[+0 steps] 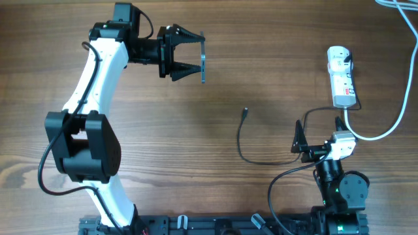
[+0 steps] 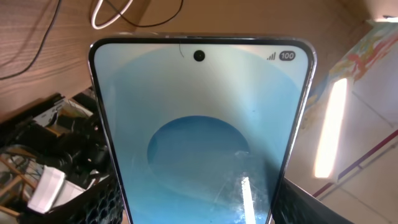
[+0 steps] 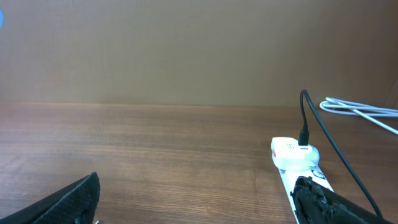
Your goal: Plug charger to phone and switch on socket
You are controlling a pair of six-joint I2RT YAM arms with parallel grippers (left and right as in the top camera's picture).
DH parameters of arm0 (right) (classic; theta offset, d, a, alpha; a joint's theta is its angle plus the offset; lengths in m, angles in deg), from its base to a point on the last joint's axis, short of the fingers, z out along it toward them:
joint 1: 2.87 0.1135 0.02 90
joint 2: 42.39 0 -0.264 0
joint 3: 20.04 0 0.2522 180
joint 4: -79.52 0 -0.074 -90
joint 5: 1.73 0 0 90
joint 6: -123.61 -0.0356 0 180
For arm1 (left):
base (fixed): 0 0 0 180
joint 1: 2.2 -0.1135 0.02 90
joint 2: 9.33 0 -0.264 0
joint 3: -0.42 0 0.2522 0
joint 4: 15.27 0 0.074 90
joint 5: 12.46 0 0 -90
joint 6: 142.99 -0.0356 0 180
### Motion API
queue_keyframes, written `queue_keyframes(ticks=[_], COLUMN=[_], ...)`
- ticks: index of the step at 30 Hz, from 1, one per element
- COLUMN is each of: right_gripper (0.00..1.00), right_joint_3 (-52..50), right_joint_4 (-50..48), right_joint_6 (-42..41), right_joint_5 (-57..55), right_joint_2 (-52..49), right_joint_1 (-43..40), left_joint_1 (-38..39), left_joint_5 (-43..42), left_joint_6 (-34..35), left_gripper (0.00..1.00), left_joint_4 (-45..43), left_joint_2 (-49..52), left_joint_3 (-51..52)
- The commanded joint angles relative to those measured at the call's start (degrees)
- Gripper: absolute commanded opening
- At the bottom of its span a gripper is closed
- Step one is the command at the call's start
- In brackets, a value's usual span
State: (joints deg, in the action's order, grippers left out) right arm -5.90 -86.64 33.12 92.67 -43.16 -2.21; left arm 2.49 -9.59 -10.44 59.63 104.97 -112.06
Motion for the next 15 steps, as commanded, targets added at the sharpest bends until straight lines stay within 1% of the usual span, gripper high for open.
queue_keyframes(ticks=[1, 7, 15], right_gripper=[1.0, 1.0, 1.0], right_joint_3=[-0.1, -0.1, -0.1], right_joint_4=[-0.1, -0.1, -0.1], right_joint_6=[0.5, 0.5, 0.5], right_joint_5=[-1.0, -1.0, -1.0], right_joint_2=[0.3, 0.3, 0.3], right_joint_1=[0.2, 0.2, 0.2], left_joint_1=[-0.5, -0.5, -0.5], left_joint_5=[-2.1, -1.6, 1.7], left_joint_6=[-0.3, -0.3, -0.6], left_gripper=[0.73, 0.73, 0.72], left_joint_4=[-0.7, -0.8, -1.6], left_joint_2=[-2.0, -2.0, -2.0], left_joint_3=[0.0, 0.0, 0.0])
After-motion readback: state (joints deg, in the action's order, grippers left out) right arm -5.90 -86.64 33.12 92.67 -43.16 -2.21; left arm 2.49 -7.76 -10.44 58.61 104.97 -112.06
